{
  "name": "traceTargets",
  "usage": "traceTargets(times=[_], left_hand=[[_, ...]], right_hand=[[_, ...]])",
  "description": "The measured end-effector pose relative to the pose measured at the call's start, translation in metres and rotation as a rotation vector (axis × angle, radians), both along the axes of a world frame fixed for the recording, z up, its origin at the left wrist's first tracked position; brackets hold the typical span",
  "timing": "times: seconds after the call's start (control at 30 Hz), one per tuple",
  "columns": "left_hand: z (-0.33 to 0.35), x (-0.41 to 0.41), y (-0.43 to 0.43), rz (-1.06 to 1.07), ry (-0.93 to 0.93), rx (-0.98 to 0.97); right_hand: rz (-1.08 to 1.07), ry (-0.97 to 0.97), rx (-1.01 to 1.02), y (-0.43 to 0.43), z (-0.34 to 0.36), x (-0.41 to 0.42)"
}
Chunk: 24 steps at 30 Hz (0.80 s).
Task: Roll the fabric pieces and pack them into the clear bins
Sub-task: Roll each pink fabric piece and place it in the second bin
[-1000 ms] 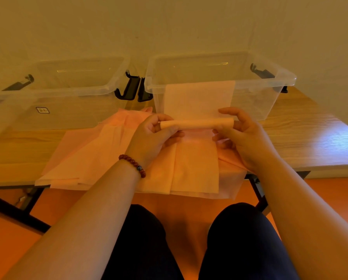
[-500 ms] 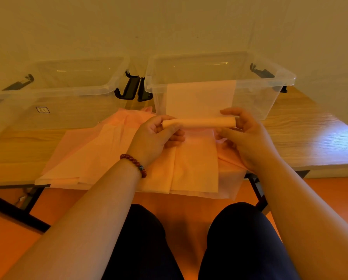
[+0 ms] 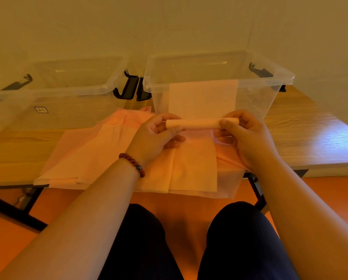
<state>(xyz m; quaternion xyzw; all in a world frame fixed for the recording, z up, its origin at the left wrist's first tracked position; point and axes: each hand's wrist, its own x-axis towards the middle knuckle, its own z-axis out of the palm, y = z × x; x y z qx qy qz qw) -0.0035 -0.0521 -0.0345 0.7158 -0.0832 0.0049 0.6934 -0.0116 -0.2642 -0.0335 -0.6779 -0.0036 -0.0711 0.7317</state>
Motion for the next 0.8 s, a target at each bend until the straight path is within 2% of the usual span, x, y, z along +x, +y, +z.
traceTargets(times=[0.13, 0.37, 0.53, 0.8], left_hand=[[-0.0012, 0.0007, -0.0010, 0.010, 0.004, 0.041], [-0.0009, 0.0001, 0.0005, -0.020, -0.003, 0.007], [0.0001, -0.0010, -0.0017, 0.027, -0.006, 0.044], [0.0001, -0.0020, -0.0005, -0.018, -0.018, 0.019]], right_hand=[[0.039, -0.022, 0.003, -0.0012, 0.0002, -0.0009], [-0.042, -0.036, -0.086, 0.0004, -0.0035, 0.0007], [0.028, -0.056, -0.018, -0.0017, -0.0033, -0.0004], [0.012, -0.058, -0.067, -0.0009, -0.0022, -0.0015]])
